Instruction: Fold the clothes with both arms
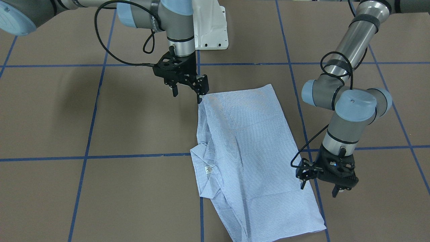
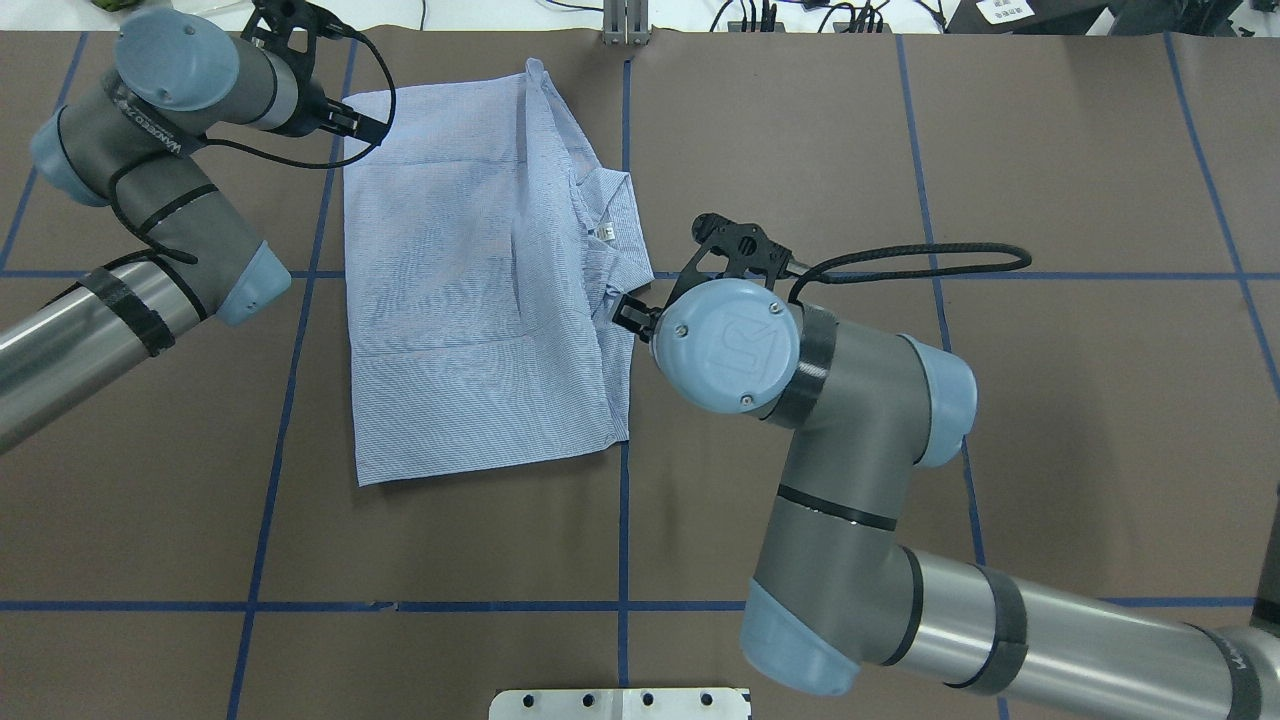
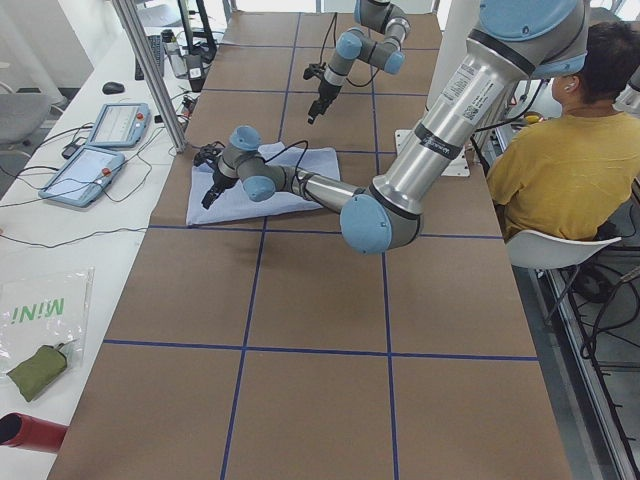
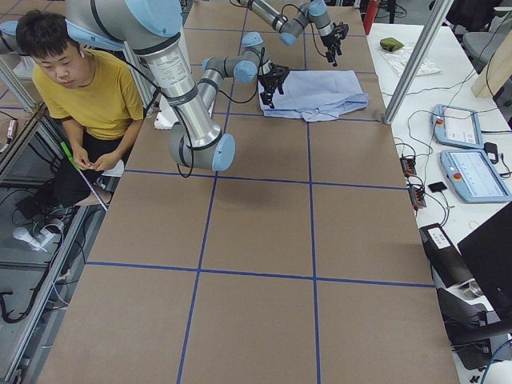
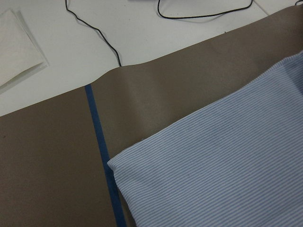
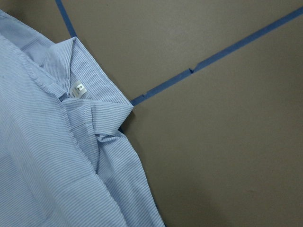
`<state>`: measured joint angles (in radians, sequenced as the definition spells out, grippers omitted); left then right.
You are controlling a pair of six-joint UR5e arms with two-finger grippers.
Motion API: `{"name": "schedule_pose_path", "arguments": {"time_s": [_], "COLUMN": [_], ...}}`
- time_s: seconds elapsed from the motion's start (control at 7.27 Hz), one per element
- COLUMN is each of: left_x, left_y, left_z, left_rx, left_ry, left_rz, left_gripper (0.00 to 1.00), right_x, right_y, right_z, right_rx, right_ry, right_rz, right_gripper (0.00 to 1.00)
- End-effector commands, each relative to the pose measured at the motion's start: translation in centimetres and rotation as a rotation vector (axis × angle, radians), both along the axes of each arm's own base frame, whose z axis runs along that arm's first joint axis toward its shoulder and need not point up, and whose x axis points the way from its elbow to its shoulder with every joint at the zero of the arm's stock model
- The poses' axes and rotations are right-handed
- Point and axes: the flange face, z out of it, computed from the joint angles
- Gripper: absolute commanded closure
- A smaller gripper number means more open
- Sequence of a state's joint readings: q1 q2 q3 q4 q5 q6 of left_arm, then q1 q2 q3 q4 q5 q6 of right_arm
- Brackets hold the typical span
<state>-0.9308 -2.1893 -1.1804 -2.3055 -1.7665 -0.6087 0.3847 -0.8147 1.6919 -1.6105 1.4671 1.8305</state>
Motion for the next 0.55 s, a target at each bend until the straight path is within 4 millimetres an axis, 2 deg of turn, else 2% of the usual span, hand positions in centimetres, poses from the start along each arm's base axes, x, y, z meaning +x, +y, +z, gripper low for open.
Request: {"name": "schedule_pose_path", "arguments": {"time_s": [0.0,0.14,0.41], "left_x": [-0.7,-0.8,-0.8], "left_y": [0.9,1.0,1.1], "left_z": [0.1,0.2,0.2], "left_rx": [0.008,0.007,0.008], "left_ry": [0.008,0.009,0.010], "left_rz": [-0.001,-0.002,-0.002], "left_gripper": [0.00,0.00,0.00], "right_x": [-6.0,-7.0,-8.1], "right_y": [0.7,1.6,2.4], "right_z": [-0.5,0.2,0.9], "right_rx": [-0.093,-0.101,-0.093], "right_ry": [0.013,0.021,0.043], "right_rz": [0.049,0.078,0.075], "right_gripper": [0.02,0.06,0.26]}}
